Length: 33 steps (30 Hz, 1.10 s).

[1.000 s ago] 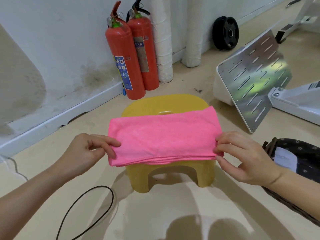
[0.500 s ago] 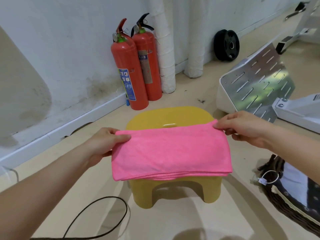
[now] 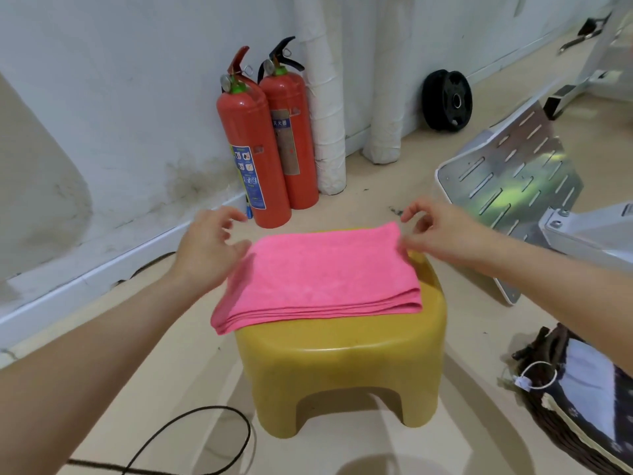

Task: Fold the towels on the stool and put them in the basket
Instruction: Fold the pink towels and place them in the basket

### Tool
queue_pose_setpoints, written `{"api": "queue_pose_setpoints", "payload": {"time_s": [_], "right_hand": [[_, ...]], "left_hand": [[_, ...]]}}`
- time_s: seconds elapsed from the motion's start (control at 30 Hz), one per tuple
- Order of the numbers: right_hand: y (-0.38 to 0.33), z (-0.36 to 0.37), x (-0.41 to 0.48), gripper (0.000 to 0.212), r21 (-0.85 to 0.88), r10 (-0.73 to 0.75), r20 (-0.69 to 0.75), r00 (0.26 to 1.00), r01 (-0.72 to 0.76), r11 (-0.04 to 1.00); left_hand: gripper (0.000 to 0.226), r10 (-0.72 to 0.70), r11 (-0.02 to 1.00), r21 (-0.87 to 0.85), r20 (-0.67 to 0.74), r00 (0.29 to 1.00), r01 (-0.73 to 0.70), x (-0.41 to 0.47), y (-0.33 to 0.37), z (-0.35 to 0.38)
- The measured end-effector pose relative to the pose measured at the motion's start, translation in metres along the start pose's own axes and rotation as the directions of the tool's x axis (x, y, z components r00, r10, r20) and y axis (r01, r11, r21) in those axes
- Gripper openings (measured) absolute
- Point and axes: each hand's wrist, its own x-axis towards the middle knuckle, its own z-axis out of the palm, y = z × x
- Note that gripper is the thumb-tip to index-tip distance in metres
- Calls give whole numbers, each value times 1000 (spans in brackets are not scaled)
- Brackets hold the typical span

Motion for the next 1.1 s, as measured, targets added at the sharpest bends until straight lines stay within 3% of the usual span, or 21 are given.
{"api": "queue_pose_setpoints", "payload": {"time_s": [0.1,0.17,0.33,0.43,0.53,0.6,0.7,0.83,0.93,1.1], "right_hand": [[9,4,-19,42,-262,-284,153,947,316,912],[13,5,-30,47,-331,-357,270,894,434,838],[20,0,-37,33,-386,-448,293,845,533,753],[20,2,-38,17,-423,-568,249,785,615,665],[17,7,-40,18,-428,-614,186,767,625,652],[15,9,-40,13,-354,-616,114,780,611,708],[13,12,-41,5,-67,-495,-16,869,493,867],[11,16,-39,9,179,-336,-6,942,332,926],[16,20,-38,8,192,-305,-8,952,301,934],[25,21,-40,12,9,-428,53,902,428,904]], "left_hand": [[9,285,949,52,288,914,-312,-27,23,18],[17,391,883,106,373,841,-457,-37,28,28],[49,431,817,168,457,778,-551,-40,27,27],[42,502,750,202,446,741,-630,-47,26,27],[40,533,711,243,427,731,-660,-48,26,26],[45,520,709,273,420,744,-650,-50,29,27],[60,457,708,350,435,775,-614,-55,38,31],[60,419,671,461,411,810,-581,-59,58,45],[52,506,600,457,420,754,-657,-61,73,57],[37,506,558,382,547,667,-737,-61,84,61]]}}
